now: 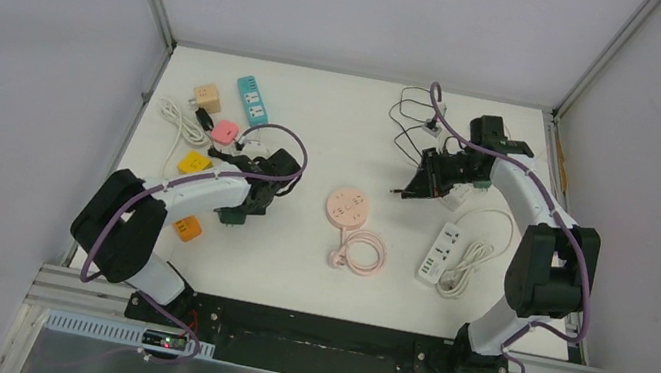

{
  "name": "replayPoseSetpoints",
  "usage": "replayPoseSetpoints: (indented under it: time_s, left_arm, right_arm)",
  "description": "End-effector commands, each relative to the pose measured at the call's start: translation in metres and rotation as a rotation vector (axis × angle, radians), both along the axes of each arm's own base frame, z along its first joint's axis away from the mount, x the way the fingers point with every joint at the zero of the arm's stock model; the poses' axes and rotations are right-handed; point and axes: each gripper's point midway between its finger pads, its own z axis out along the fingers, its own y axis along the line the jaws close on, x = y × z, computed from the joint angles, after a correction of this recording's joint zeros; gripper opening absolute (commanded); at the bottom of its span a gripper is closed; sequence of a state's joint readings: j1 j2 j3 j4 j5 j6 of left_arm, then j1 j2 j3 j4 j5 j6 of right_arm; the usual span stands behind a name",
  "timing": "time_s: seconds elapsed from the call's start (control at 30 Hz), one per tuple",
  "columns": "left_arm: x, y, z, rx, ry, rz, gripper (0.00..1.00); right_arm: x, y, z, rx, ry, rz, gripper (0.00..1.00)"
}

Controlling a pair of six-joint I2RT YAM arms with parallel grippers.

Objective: Pull the plug off the socket
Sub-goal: Place the plug at the center of the board, then reset both arms

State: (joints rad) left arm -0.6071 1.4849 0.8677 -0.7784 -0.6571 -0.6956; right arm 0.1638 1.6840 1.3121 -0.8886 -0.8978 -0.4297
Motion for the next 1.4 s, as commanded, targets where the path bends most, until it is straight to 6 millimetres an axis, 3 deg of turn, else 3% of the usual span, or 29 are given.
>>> replayPoseSetpoints:
  time_s: [0.0,0.1,0.37,0.63,0.87,1.07,1.37]
  left_arm:
    - [-0.007,0.006,-0.001,0.014,0.037,0.02,0.67]
    - [-0.006,0.004,0.006,-0.003,0.024,0.01,0.82]
    - [-0.004,-0.006,0.036,-0.09,-0.036,-0.056,0.91]
    - [-0.005,-0.025,0.088,-0.261,-0.179,-0.197,0.95]
    - [0.001,-0.061,0.126,-0.46,-0.356,-0.395,0.99]
    - [0.009,-0.089,0.145,-0.562,-0.459,-0.52,0.99]
    - [0.017,-0.116,0.153,-0.637,-0.492,-0.628,0.99]
  right_arm:
    - [-0.001,-0.001,0.016,0.022,-0.069,0.015,0.13]
    - [-0.001,-0.001,0.015,0.021,-0.068,0.015,0.14]
    - [0.0,-0.004,0.012,0.002,-0.069,0.015,0.14]
    - [0.002,-0.01,0.011,-0.032,-0.093,0.015,0.14]
    - [0.004,-0.017,0.015,-0.041,-0.117,0.004,0.19]
    - [0.006,-0.024,0.019,-0.033,-0.121,-0.012,0.22]
    - [0.007,-0.029,0.024,-0.021,-0.137,-0.025,0.29]
